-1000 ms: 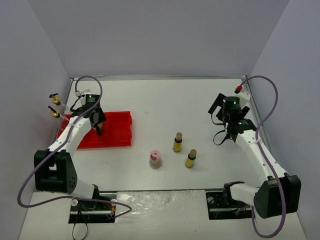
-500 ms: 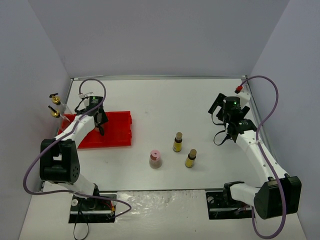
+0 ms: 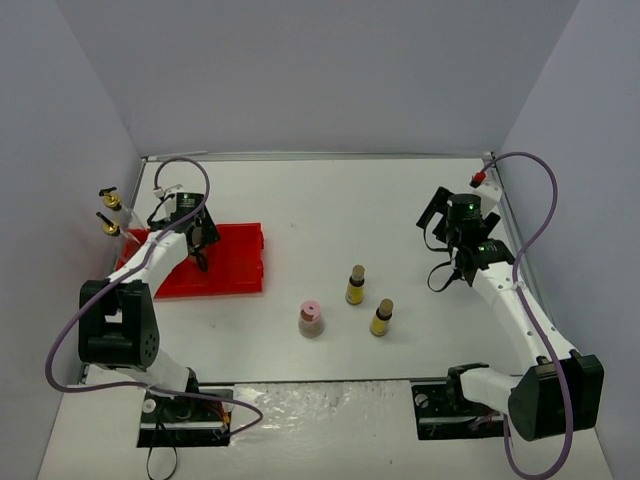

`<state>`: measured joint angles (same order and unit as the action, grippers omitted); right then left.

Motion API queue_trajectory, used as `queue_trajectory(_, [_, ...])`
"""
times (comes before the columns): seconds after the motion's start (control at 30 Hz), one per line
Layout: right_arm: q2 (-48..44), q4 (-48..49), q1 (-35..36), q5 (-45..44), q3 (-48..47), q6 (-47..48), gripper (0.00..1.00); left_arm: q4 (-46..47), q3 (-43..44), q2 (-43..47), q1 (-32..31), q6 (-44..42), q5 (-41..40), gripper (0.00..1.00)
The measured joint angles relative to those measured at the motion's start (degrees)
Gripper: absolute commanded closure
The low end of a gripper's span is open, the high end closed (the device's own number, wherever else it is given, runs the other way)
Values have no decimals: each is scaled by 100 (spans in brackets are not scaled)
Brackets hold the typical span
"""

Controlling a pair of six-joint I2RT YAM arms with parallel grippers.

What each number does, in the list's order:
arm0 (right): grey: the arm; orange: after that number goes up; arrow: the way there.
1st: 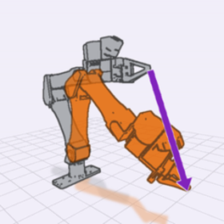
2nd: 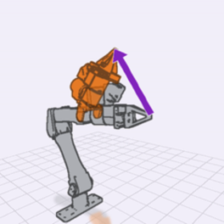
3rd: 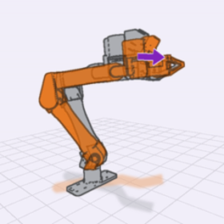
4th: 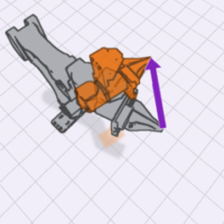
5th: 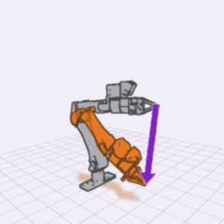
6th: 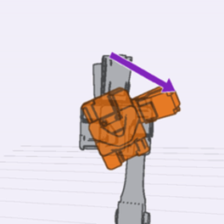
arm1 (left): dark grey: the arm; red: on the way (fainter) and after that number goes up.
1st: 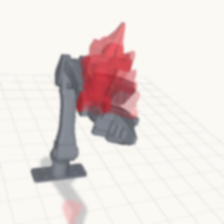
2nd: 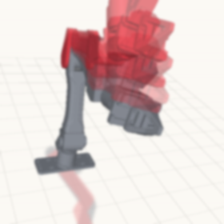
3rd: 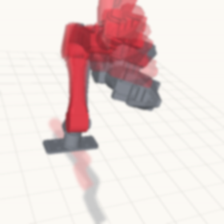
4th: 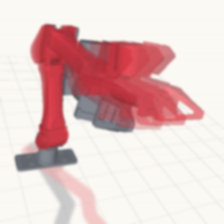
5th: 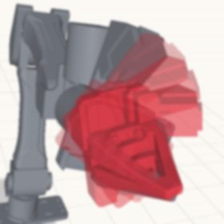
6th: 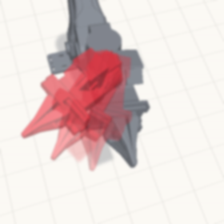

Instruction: Organize the condiment bottles

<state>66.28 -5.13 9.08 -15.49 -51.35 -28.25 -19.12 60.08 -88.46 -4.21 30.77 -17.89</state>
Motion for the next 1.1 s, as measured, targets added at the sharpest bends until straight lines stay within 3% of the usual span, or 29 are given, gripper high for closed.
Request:
queue_trajectory(0.4, [6,0,2,55,0,0,0,-1186,502,1308,-461,-64,110,18])
queue_trajectory(0.57, [26,0,2,55,0,0,0,-1503,656,1817,-1497,-210,430,18])
queue_trajectory(0.73, [39,0,2,55,-2,-2,0,-1220,213,2027,-2655,-337,1246,17])
queue_trajectory(1.1, [76,5,2,53,-1,-2,0,-603,21,1311,-4314,-676,2226,17])
